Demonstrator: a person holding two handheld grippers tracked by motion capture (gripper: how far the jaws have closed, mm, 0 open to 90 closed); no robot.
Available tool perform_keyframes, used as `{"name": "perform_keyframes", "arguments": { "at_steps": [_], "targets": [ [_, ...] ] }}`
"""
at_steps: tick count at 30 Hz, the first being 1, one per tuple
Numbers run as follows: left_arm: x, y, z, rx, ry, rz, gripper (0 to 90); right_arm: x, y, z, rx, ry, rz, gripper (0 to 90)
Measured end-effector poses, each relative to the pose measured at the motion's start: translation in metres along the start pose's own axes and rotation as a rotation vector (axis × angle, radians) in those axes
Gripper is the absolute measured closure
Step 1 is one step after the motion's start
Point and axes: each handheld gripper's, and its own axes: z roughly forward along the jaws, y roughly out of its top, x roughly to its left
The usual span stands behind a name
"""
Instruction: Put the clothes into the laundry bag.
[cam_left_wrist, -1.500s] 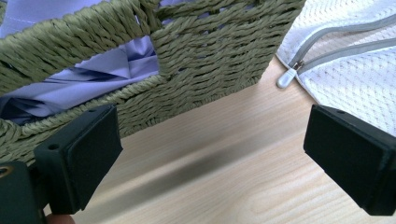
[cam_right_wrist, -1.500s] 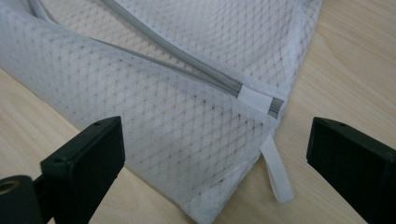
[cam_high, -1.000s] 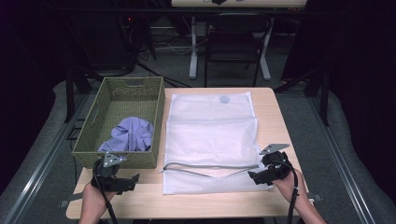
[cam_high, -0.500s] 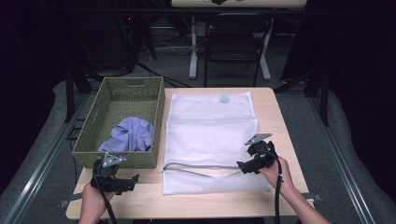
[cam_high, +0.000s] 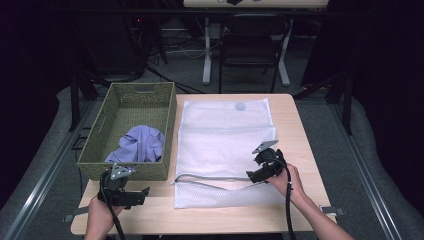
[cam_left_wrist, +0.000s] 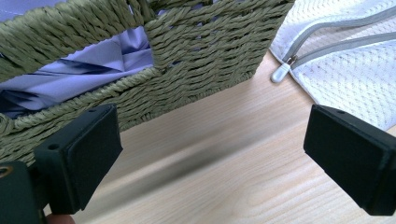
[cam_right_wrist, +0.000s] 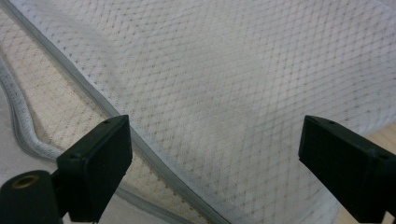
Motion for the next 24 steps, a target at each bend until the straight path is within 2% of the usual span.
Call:
{"name": "perform_keyframes", "arguments": {
  "at_steps": [2,10,15,17,19,24],
  "targets": [
    [0.000,0.001,0.002,0.000,-0.001,0.000,4.2,0.003,0.002,0.005,0.006,0.002,-0.010,14.1],
    [0.000,0.001,0.001,0.003,-0.005,0.005,4.2,0.014,0.008,0.017,0.041,0.011,-0.057,17.4],
    [0.000,0.002,0.003,0.009,-0.005,0.005,4.1,0.018,0.009,0.022,0.054,0.019,-0.064,18.4],
    [0.000,0.002,0.003,0.006,-0.006,0.004,4.1,0.025,0.013,0.029,0.067,0.027,-0.095,19.2],
    [0.000,0.001,0.003,0.005,-0.005,0.003,4.2,0.031,0.015,0.032,0.076,0.035,-0.106,19.5],
    [0.000,0.002,0.003,0.003,-0.007,0.003,4.1,0.036,0.019,0.036,0.080,0.046,-0.141,19.9]
  ]
}}
